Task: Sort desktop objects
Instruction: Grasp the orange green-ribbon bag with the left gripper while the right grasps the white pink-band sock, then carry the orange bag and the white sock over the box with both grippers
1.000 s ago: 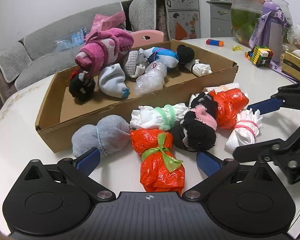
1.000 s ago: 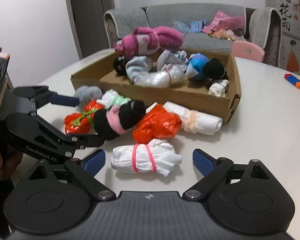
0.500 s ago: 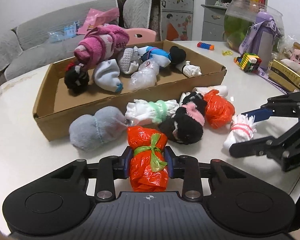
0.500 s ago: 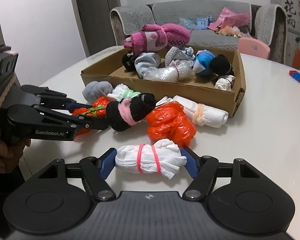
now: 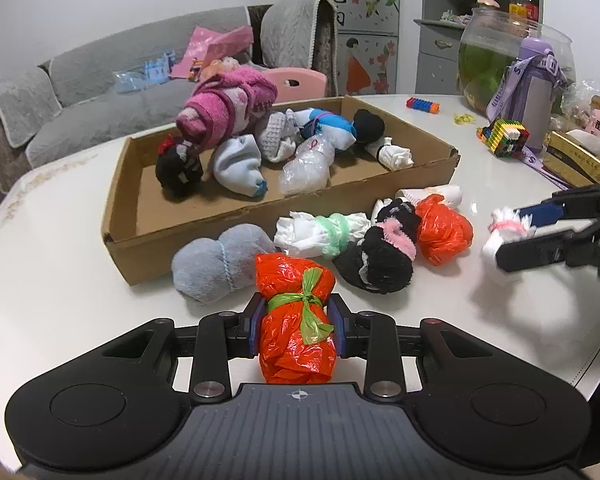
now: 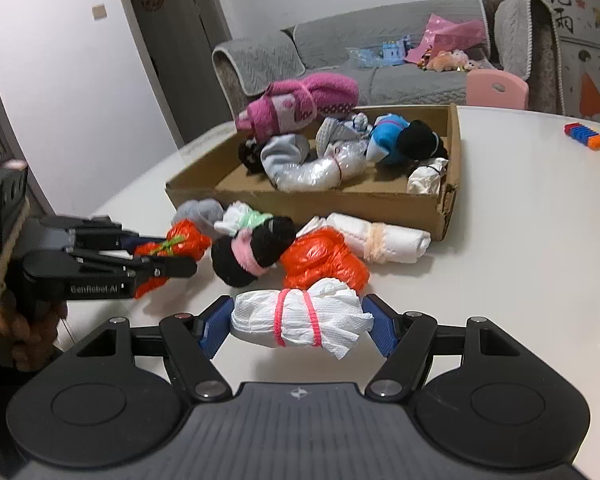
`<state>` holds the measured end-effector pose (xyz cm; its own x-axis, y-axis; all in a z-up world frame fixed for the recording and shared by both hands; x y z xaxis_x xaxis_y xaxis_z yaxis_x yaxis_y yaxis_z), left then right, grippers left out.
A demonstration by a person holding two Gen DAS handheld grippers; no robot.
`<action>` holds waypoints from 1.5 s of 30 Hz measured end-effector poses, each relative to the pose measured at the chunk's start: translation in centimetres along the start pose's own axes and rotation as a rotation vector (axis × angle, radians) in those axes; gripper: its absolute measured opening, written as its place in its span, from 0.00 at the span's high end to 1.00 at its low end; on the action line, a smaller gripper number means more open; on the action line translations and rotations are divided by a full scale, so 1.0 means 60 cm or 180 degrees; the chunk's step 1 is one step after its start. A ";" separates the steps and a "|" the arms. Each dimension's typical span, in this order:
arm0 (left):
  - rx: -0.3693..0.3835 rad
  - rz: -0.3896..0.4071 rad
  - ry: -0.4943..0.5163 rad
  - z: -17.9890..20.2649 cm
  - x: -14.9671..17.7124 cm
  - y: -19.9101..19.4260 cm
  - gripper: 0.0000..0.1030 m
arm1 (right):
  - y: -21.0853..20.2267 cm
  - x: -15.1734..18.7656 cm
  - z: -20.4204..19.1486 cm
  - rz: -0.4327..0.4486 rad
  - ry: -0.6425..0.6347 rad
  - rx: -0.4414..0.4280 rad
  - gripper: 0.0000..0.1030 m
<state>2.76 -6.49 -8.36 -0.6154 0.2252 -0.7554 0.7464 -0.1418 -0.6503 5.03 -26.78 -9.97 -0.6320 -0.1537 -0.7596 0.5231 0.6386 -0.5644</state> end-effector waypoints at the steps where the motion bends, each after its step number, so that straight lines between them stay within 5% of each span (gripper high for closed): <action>1: -0.0010 0.0009 -0.0008 -0.001 -0.001 -0.004 0.62 | -0.005 -0.004 0.002 0.0036 0.0028 -0.0027 0.35; 23: -0.0245 0.0377 -0.0056 -0.068 -0.123 -0.043 0.62 | -0.071 -0.141 0.041 0.1066 0.0772 -0.0728 0.35; 34: -0.0218 0.0497 -0.0114 -0.098 -0.190 -0.010 0.62 | -0.025 -0.191 0.062 0.1059 0.0973 -0.0949 0.35; 45: -0.0235 0.0428 -0.0266 -0.137 -0.191 0.045 0.62 | 0.063 -0.239 0.061 0.0873 0.1080 -0.1197 0.35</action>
<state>13.88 -1.55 -0.79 -0.5253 0.1277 -0.8413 0.8381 -0.0934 -0.5375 18.14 -24.93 -2.38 -0.6824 0.2665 -0.6807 0.4937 0.8547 -0.1603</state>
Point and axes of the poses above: each gripper's, at about its wrist camera, not at the fingertips, and y roughly the way its jaws point, z to its right, x to its underside, the point moved 6 cm from there along y, roughly the way its jaws point, and after that the axes turned 2 degrees about y, right-handed, at the moved point
